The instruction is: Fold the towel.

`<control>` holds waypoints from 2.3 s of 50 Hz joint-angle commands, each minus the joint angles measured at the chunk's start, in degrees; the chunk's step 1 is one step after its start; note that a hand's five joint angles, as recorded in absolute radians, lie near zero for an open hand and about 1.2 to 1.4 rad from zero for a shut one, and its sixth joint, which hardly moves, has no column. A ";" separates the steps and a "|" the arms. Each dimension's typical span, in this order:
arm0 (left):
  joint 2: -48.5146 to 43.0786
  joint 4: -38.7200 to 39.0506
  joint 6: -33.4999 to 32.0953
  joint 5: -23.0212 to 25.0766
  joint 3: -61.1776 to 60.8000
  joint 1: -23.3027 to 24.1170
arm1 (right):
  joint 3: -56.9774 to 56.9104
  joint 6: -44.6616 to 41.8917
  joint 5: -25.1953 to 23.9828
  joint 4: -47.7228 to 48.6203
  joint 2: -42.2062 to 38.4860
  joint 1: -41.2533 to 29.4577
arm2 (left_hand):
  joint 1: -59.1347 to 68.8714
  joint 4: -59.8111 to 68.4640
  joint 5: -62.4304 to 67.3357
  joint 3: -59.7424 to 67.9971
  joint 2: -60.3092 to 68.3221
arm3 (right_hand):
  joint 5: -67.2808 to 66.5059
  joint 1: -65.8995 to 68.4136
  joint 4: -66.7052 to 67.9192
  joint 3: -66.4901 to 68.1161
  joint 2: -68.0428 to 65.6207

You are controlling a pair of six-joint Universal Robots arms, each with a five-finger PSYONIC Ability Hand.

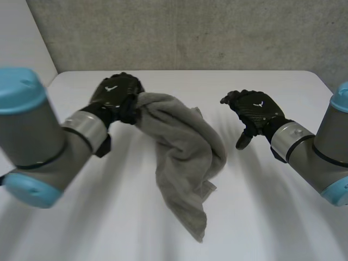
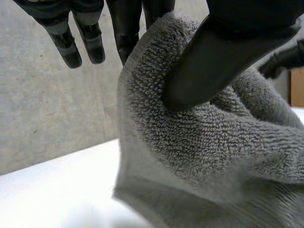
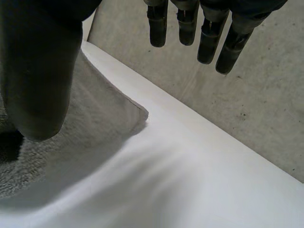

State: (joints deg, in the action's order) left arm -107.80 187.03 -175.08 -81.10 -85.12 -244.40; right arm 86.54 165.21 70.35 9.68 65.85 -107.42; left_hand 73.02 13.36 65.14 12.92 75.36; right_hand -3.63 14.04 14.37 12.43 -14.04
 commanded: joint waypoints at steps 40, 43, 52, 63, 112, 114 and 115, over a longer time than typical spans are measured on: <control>8.92 -12.92 -21.18 9.03 -20.34 -13.38 | -27.73 -0.50 -7.51 -12.29 -21.18 -10.53 | -35.87 -3.36 -37.99 -2.92 -38.21 | -2.85 2.43 -4.37 -2.43 -2.43; 8.74 -12.48 -21.18 9.12 -20.96 -13.38 | -30.11 -0.68 -7.59 -15.99 -24.18 -10.62 | -36.06 -3.36 -38.18 -2.92 -38.40 | -3.02 2.60 -4.37 -2.43 -2.60; 8.30 -11.87 -21.09 9.20 -21.58 -13.38 | -30.56 -2.35 -6.80 -16.80 -25.51 -10.62 | -38.58 -3.36 -40.70 -2.92 -40.92 | -41.26 40.84 -4.37 -2.43 -40.84; 8.30 -10.99 -20.91 9.03 -20.96 -13.21 | -26.07 -4.10 -6.28 -16.62 -22.08 -10.27 | -45.48 -3.36 -47.60 -2.92 -47.82 | -66.37 65.96 -4.37 -2.43 -65.96; -2.33 -6.24 -17.66 8.24 -8.84 -2.40 | -1.82 -16.41 -15.07 -25.68 8.24 14.61 | -51.87 -3.36 -53.99 -2.92 -54.21 | 3.63 -4.04 -4.37 -2.43 4.04; -5.13 -6.15 -17.75 8.24 -6.56 -1.09 | -6.36 -13.35 -14.98 -24.45 4.04 11.55 | -51.37 -3.36 -53.49 -2.92 -53.71 | 3.63 -4.04 -4.37 -2.43 4.04; -5.14 -6.15 -17.75 8.24 -6.55 -1.08 | -6.39 -13.33 -14.98 -24.45 4.02 11.53 | -51.37 -3.36 -53.49 -2.92 -53.71 | 3.63 -4.04 -4.37 -2.43 4.04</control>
State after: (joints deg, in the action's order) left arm -108.98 180.91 -192.82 -72.85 -94.96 -247.30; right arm 86.07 146.48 55.28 -16.49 75.40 -92.85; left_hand 25.19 13.36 11.82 12.92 23.92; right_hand -3.42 14.27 14.37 12.43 -13.88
